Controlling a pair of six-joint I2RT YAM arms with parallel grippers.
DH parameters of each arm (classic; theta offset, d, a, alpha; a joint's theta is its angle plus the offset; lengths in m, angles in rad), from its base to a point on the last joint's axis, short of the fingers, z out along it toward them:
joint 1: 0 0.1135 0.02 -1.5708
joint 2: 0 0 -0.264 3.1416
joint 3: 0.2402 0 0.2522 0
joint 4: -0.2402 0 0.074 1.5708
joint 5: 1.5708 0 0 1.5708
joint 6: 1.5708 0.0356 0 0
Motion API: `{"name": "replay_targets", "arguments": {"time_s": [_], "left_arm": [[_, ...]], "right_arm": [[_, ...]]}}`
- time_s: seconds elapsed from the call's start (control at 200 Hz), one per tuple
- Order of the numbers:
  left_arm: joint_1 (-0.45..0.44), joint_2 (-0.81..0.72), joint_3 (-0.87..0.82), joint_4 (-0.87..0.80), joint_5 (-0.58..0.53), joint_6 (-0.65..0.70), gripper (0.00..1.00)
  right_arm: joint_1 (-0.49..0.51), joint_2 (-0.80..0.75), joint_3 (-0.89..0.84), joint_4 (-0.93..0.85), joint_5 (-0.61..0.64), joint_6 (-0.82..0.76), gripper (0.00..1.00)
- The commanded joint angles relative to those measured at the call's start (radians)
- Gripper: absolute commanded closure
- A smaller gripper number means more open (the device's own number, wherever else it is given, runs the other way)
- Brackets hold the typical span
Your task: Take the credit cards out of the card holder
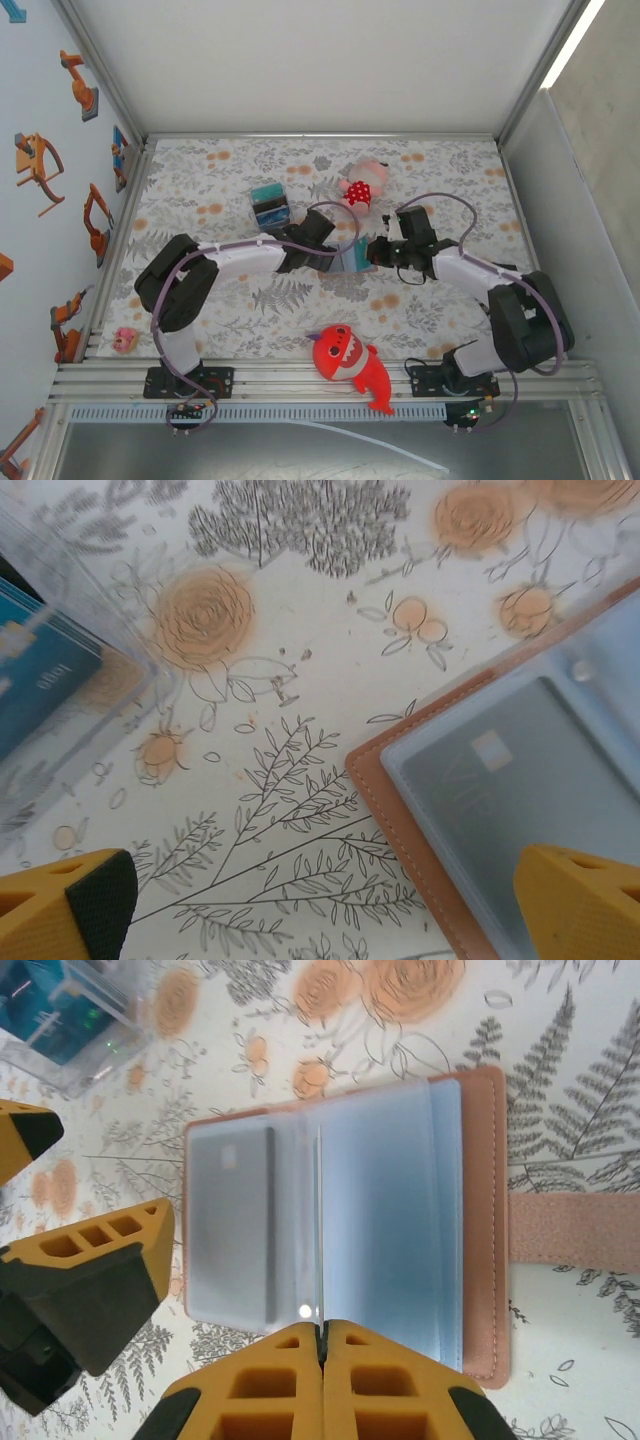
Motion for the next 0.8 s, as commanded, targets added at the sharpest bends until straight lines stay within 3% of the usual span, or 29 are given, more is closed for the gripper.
{"name": "replay_targets", "arguments": {"time_s": [0.0,0.27,0.511,0.796], "left_arm": [[0.005,-0.111,-0.011,-0.026,0.01,0.015,0.03],[0.044,-0.314,-0.068,0.004,0.11,0.028,0.03],[0.137,-0.516,-0.203,0.152,0.374,0.05,0.03],[0.182,-0.58,-0.223,0.142,0.666,0.224,0.03]], "right_arm": [[-0.006,-0.078,0.014,-0.052,0.015,-0.071,1.0],[0.009,-0.232,0.003,-0.079,-0.047,-0.174,1.0],[0.058,-0.263,0.046,-0.115,-0.164,-0.264,1.0],[0.144,-0.225,0.135,-0.162,-0.279,-0.397,1.0]]}}
